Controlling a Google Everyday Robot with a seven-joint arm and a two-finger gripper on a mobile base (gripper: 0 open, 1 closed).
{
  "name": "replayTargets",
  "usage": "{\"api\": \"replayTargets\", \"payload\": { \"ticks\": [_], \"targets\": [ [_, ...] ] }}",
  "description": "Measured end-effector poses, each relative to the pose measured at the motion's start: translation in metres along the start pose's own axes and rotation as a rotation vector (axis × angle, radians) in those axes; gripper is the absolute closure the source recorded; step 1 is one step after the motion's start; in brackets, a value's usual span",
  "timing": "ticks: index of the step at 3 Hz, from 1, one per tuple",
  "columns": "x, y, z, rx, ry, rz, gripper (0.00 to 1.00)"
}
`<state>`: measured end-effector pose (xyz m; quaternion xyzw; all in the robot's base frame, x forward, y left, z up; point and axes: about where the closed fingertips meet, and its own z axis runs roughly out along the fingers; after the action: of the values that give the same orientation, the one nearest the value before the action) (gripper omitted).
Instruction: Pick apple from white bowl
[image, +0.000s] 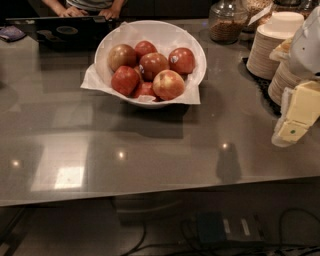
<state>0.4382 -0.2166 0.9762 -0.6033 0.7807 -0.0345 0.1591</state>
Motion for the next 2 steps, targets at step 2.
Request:
{"api": "replayTargets", "payload": {
  "ticks": [2],
  "targets": [
    [-0.027,-0.007,0.012,0.012,-0.050,-0.019,0.00]
  ]
}}
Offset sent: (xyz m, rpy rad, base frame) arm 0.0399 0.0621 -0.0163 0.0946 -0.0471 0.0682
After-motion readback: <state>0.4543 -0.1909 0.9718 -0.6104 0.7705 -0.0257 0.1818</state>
